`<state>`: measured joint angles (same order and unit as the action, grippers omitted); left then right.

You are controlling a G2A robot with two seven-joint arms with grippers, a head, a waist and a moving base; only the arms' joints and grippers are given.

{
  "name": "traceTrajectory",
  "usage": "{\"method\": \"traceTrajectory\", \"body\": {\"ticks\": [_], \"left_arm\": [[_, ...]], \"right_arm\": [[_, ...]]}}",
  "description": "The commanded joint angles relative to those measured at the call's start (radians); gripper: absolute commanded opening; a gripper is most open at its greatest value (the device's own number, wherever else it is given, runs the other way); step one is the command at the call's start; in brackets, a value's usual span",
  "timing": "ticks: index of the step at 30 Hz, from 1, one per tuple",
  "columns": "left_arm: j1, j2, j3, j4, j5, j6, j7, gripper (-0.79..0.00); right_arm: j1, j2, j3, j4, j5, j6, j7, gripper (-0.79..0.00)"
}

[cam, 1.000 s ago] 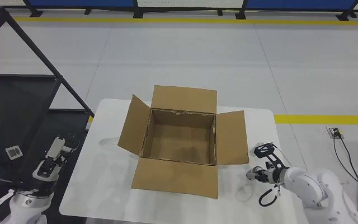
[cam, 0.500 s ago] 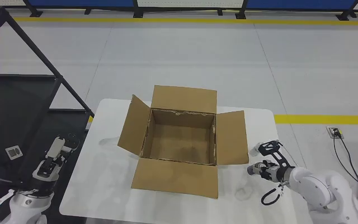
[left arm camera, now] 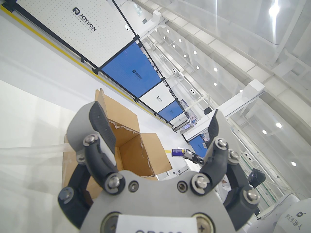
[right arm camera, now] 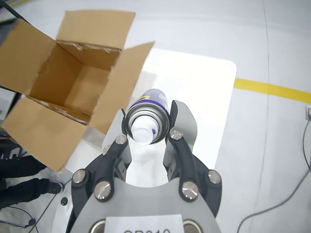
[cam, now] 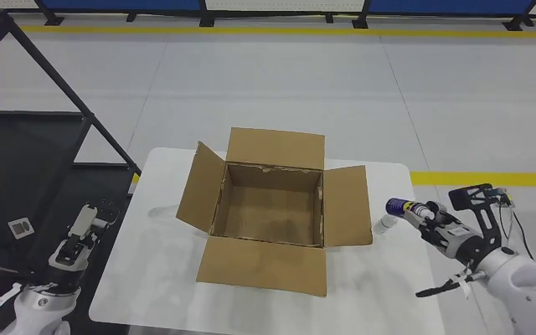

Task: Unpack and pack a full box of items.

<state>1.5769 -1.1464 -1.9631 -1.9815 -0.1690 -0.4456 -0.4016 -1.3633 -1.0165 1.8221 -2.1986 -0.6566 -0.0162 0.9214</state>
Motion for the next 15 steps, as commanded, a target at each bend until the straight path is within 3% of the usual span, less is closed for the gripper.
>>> {"method": "traceTrajectory", "body": {"ticks": [1, 8, 15], "left_arm": [[0.000, 0.000, 0.000, 0.000, 0.000, 0.000, 0.000, 0.000], [0.000, 0.000, 0.000, 0.000, 0.000, 0.000, 0.000, 0.000], [0.004, 0.000, 0.000, -0.005, 0.001, 0.002, 0.005, 0.000]], "right_arm": [[0.036, -0.002, -0.045, -0.012, 0.045, 0.002, -0.023, -0.785], [0.308, -0.011, -0.360, 0.125, 0.051, 0.012, 0.059, -0.785], [0.677, -0.077, -0.767, 0.393, 0.013, 0.107, 0.074, -0.785]]}}
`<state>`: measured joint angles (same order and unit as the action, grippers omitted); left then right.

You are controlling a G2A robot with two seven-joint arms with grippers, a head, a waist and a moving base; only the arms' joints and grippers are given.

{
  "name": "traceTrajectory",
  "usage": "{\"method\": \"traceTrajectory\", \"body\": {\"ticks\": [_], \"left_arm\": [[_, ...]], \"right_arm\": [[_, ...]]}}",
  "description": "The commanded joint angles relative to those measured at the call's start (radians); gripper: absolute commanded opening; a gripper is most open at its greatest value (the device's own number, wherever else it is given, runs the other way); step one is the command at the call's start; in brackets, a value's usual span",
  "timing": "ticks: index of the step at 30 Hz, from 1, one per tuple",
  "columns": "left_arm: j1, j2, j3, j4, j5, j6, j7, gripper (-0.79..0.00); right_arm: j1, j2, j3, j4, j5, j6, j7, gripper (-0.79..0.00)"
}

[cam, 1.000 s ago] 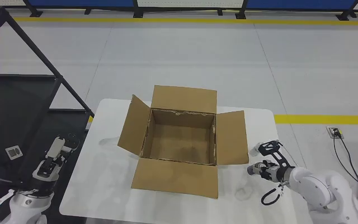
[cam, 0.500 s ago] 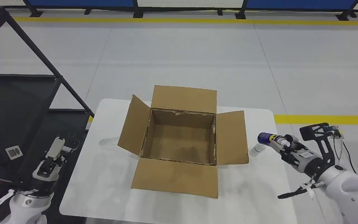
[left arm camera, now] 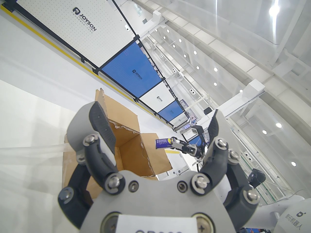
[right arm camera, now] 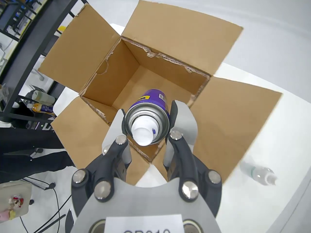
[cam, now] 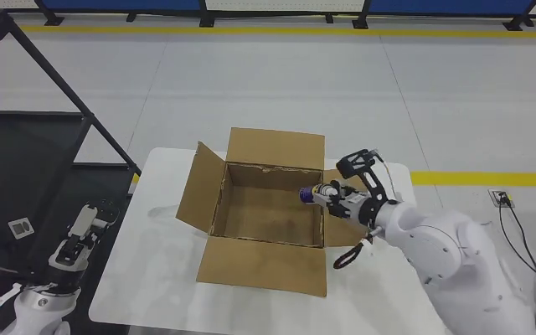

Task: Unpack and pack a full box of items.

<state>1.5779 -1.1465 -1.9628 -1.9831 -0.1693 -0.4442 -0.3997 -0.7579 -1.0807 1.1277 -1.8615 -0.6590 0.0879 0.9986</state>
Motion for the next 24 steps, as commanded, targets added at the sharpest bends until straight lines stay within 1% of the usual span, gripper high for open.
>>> {"method": "traceTrajectory", "body": {"ticks": [1, 4, 8, 9, 10, 11, 13, 17, 21, 24], "left_arm": [[0.008, -0.001, -0.003, -0.005, 0.001, -0.003, 0.004, 0.000], [0.022, -0.002, -0.016, -0.006, -0.001, -0.012, 0.017, 0.000], [0.037, -0.004, -0.031, -0.007, -0.012, -0.010, 0.041, 0.000], [0.040, -0.004, -0.033, -0.010, -0.011, -0.009, 0.043, 0.000], [0.041, -0.004, -0.034, -0.010, -0.011, -0.009, 0.043, 0.000], [0.041, -0.004, -0.034, -0.010, -0.011, -0.009, 0.043, 0.000], [0.041, -0.004, -0.034, -0.010, -0.011, -0.009, 0.043, 0.000], [0.041, -0.004, -0.034, -0.010, -0.011, -0.009, 0.043, 0.000], [0.041, -0.004, -0.034, -0.010, -0.011, -0.009, 0.043, 0.000], [0.041, -0.004, -0.034, -0.010, -0.011, -0.009, 0.043, 0.000]], "right_arm": [[0.119, -0.026, -0.120, 0.105, 0.018, 0.005, -0.006, -0.785], [0.239, -0.071, -0.264, 0.236, 0.014, 0.019, -0.031, -0.785], [0.362, -0.143, -0.442, 0.401, -0.018, 0.061, -0.079, -0.785], [0.387, -0.163, -0.490, 0.437, -0.039, 0.055, -0.085, -0.785], [0.411, -0.181, -0.531, 0.472, -0.046, 0.026, -0.083, -0.785], [0.433, -0.198, -0.559, 0.514, -0.052, 0.011, -0.096, -0.785], [0.464, -0.233, -0.610, 0.589, -0.068, 0.022, -0.118, -0.785], [0.510, -0.303, -0.697, 0.717, -0.085, 0.019, -0.124, -0.785], [0.538, -0.369, -0.755, 0.834, -0.086, 0.018, -0.108, -0.785], [0.559, -0.413, -0.777, 0.913, -0.070, -0.004, -0.090, -0.785]]}}
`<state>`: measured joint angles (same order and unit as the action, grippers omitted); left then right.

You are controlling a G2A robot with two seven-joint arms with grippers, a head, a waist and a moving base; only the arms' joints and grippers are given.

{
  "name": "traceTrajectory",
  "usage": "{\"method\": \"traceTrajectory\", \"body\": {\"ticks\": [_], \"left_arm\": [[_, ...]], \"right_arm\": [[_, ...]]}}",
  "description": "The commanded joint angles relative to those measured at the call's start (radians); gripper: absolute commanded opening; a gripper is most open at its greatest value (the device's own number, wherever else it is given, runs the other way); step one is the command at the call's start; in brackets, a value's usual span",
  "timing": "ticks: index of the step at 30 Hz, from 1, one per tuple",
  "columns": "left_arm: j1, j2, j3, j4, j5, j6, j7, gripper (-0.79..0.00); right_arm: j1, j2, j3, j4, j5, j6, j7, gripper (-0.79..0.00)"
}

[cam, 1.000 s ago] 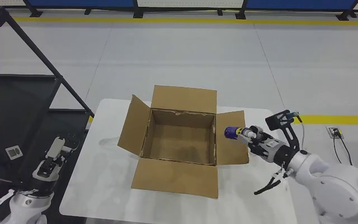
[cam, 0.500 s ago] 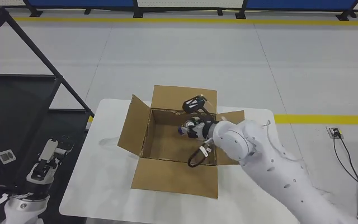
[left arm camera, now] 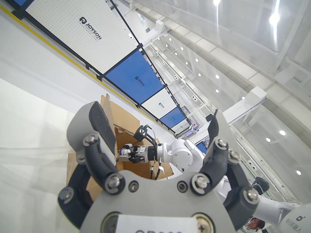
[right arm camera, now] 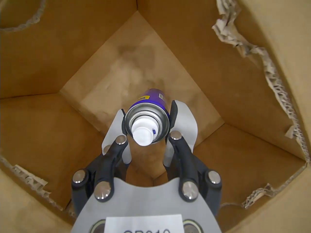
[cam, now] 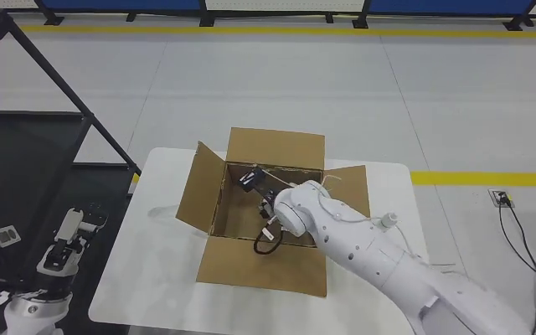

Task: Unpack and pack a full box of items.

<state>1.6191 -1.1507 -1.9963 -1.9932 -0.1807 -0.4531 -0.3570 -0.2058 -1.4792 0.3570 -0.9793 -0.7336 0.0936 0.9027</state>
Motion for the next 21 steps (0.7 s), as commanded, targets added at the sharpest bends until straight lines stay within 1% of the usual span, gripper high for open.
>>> {"method": "traceTrajectory", "body": {"ticks": [1, 7, 8, 9, 11, 14, 16, 17, 19, 21], "left_arm": [[0.000, 0.000, 0.000, 0.000, 0.000, 0.000, 0.000, 0.000], [0.000, 0.000, 0.000, 0.000, 0.000, 0.000, 0.000, 0.000], [0.000, 0.000, 0.000, 0.000, 0.000, 0.000, 0.000, 0.000], [0.000, 0.000, 0.000, 0.000, 0.000, 0.000, 0.000, 0.000], [0.000, 0.000, 0.000, 0.000, 0.000, 0.000, 0.000, 0.000], [0.000, 0.000, 0.000, 0.000, 0.000, 0.000, 0.000, 0.000], [0.000, 0.000, 0.000, 0.000, 0.000, 0.000, 0.000, 0.000], [0.000, 0.000, 0.000, 0.000, 0.000, 0.000, 0.000, 0.000], [0.000, 0.000, 0.000, 0.000, 0.000, 0.000, 0.000, 0.000], [0.000, 0.000, 0.000, 0.000, 0.000, 0.000, 0.000, 0.000]], "right_arm": [[0.014, -0.028, -0.014, 0.055, 0.005, -0.019, 0.014, -0.785], [0.039, -0.097, -0.035, 0.180, 0.013, -0.059, 0.024, -0.785], [0.043, -0.107, -0.035, 0.196, 0.016, -0.066, 0.024, -0.591], [0.046, -0.115, -0.036, 0.213, 0.016, -0.072, 0.023, -0.511], [0.051, -0.131, -0.036, 0.242, 0.017, -0.081, 0.021, -0.443], [0.057, -0.152, -0.035, 0.281, 0.015, -0.094, 0.020, -0.397], [0.061, -0.163, -0.032, 0.304, 0.014, -0.104, 0.018, -0.222], [0.064, -0.168, -0.030, 0.314, 0.014, -0.109, 0.018, -0.185], [0.068, -0.177, -0.024, 0.333, 0.016, -0.121, 0.017, -0.169], [0.073, -0.183, -0.017, 0.348, 0.014, -0.129, 0.013, -0.120]]}}
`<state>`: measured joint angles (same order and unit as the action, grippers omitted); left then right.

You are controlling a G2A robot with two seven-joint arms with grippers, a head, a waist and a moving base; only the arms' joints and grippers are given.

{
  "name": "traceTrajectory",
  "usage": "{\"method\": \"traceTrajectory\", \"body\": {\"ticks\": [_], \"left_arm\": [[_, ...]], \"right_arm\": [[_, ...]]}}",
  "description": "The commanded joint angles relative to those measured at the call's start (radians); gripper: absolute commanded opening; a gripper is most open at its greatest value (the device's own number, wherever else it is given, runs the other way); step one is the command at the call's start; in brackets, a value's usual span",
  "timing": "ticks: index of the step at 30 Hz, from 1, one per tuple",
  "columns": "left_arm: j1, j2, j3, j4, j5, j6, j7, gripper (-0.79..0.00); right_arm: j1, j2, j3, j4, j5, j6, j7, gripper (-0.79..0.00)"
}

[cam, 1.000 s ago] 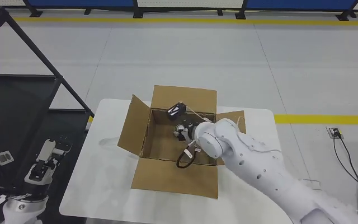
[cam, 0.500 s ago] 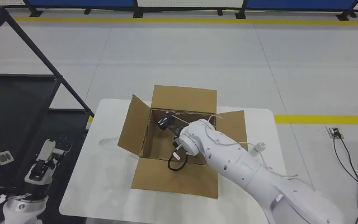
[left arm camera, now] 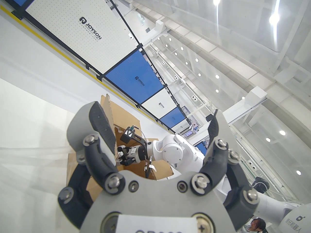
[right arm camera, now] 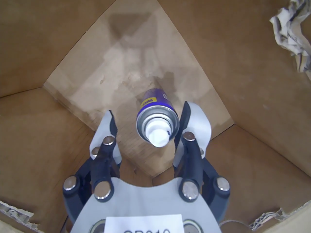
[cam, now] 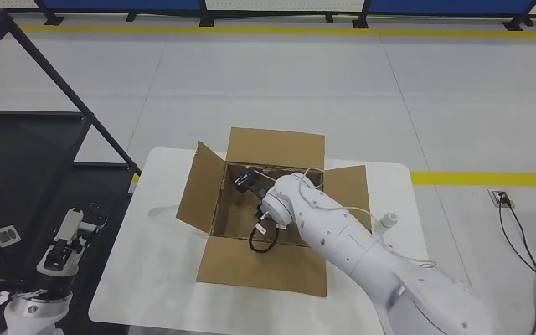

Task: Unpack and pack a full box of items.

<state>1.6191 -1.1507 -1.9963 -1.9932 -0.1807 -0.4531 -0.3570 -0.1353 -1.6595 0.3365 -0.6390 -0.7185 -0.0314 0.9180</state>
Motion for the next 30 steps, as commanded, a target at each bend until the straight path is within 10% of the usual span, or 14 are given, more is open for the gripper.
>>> {"method": "traceTrajectory", "body": {"ticks": [1, 9, 15, 23, 30], "left_arm": [[0.000, 0.000, 0.000, 0.000, 0.000, 0.000, 0.000, 0.000], [0.000, 0.000, 0.000, 0.000, 0.000, 0.000, 0.000, 0.000], [0.000, 0.000, 0.000, 0.000, 0.000, 0.000, 0.000, 0.000], [0.000, 0.000, 0.000, 0.000, 0.000, 0.000, 0.000, 0.000], [0.000, 0.000, 0.000, 0.000, 0.000, 0.000, 0.000, 0.000]], "right_arm": [[0.005, -0.004, 0.009, 0.012, 0.000, -0.008, -0.007, -0.108], [0.033, 0.030, 0.087, -0.021, -0.023, -0.025, -0.044, 0.000], [-0.021, 0.158, 0.248, -0.225, -0.072, -0.068, 0.009, 0.000], [-0.519, 0.409, 0.806, -1.030, -0.229, -0.128, 0.254, 0.000], [-0.816, 0.470, 1.166, -1.255, -0.259, -0.127, 0.250, 0.000]]}}
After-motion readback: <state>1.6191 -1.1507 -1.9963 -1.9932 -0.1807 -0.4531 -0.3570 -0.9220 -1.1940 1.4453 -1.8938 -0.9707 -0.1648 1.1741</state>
